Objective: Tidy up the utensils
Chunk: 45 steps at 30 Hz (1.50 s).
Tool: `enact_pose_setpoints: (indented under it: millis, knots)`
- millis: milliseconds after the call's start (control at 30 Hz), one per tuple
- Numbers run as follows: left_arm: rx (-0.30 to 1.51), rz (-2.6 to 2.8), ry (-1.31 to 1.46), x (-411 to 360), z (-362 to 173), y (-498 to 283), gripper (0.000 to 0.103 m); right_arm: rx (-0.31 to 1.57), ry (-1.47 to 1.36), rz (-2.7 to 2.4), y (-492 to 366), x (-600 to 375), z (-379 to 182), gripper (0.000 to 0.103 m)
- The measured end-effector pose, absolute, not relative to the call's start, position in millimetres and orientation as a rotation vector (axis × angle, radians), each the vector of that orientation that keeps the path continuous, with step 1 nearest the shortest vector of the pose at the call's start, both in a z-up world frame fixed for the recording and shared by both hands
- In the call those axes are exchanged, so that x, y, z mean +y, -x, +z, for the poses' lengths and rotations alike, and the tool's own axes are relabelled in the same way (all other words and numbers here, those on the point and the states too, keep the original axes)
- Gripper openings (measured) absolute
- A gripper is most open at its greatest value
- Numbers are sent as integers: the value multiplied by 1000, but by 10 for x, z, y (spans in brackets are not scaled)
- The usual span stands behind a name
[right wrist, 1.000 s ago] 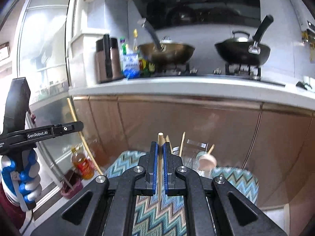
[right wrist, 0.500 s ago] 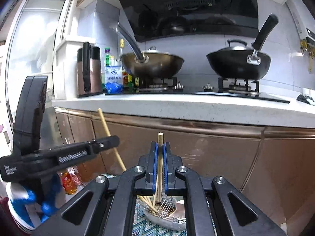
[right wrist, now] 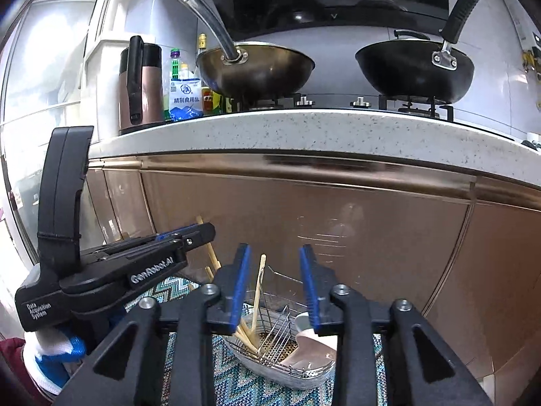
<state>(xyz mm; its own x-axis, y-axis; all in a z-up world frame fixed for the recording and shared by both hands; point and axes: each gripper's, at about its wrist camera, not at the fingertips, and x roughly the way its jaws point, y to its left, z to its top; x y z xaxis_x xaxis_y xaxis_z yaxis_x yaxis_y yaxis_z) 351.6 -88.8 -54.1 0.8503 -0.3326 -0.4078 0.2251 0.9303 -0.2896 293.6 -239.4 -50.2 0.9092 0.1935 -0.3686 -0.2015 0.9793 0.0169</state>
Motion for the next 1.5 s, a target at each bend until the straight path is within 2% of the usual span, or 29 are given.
enact_pose_setpoints:
  millis: [33, 100, 267, 633, 767, 967, 1267, 1500]
  knots:
    - [463, -295, 236, -877, -510, -3487, 26, 374, 19, 199, -2909, -2404, -478, 31]
    - [447, -288, 236, -842, -427, -3409, 31, 365, 15, 191, -2844, -2417, -434, 31]
    - [428, -281, 227, -752, -255, -3180, 36, 343, 14, 172, -2617, -2441, -289, 37]
    - [350, -235, 109, -568, -26, -2252, 56, 324, 8, 139, -1862, -2495, -138, 52]
    - [332, -197, 38, -475, -59, -1865, 56, 333, 6, 122, -1574, -2477, -173, 55]
    - [303, -144, 7, -238, -92, -1341, 56, 323, 33, 80, -1055, -2384, -237, 65]
    - [280, -88, -3, 62, -153, -765, 57, 300, 77, 28, -427, -2257, -317, 90]
    - [266, -38, -7, 166, -222, -599, 70, 306, 86, -5, -235, -2233, -418, 102]
